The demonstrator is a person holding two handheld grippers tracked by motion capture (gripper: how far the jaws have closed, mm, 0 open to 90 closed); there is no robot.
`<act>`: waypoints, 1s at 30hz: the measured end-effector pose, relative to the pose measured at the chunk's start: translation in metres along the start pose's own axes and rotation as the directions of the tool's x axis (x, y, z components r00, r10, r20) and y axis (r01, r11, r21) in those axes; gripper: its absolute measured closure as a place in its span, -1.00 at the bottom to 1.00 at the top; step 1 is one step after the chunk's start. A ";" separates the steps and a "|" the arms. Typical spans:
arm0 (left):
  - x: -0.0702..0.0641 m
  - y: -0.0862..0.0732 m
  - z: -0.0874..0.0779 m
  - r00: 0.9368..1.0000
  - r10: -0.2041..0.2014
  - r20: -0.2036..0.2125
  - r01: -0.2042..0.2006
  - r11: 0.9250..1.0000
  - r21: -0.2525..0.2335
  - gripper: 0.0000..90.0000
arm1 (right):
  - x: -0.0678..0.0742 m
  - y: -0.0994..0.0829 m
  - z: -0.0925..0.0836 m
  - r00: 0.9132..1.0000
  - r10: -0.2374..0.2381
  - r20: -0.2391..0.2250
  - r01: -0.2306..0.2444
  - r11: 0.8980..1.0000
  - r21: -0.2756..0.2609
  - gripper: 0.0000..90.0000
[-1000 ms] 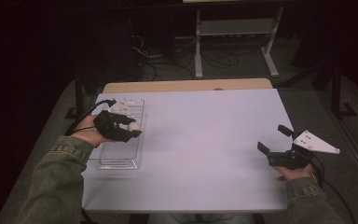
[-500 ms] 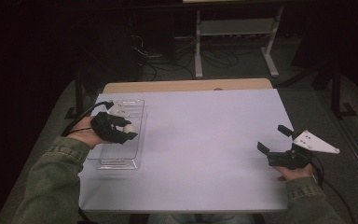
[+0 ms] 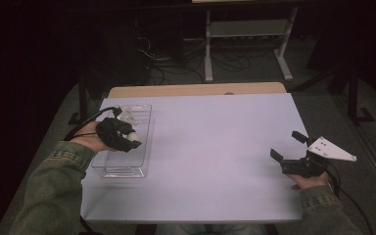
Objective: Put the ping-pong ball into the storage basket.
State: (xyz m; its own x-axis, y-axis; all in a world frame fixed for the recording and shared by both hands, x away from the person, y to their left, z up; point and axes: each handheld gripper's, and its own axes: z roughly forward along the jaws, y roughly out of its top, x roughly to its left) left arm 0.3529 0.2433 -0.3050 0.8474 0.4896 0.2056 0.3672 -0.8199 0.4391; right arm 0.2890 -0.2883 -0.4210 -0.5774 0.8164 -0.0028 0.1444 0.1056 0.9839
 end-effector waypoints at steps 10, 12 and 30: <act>-0.001 0.004 0.006 0.999 0.035 0.007 -0.036 0.996 0.078 0.13 | 0.000 0.000 0.000 1.000 0.000 -0.001 0.000 1.000 0.001 -1.00; -0.002 0.004 0.009 0.999 0.046 0.017 -0.048 0.994 0.101 0.13 | 0.000 0.000 0.000 1.000 0.003 -0.003 -0.003 1.000 0.002 -1.00; -0.002 -0.002 0.034 0.997 0.048 0.064 -0.058 0.985 0.165 0.13 | 0.000 0.000 0.000 1.000 0.000 -0.006 0.000 1.000 0.001 -1.00</act>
State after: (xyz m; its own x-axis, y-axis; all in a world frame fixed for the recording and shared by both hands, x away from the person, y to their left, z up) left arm 0.3634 0.2341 -0.3365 0.8870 0.4293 0.1701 0.3754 -0.8849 0.2759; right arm 0.2889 -0.2883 -0.4210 -0.5822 0.8130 -0.0013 0.1456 0.1058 0.9837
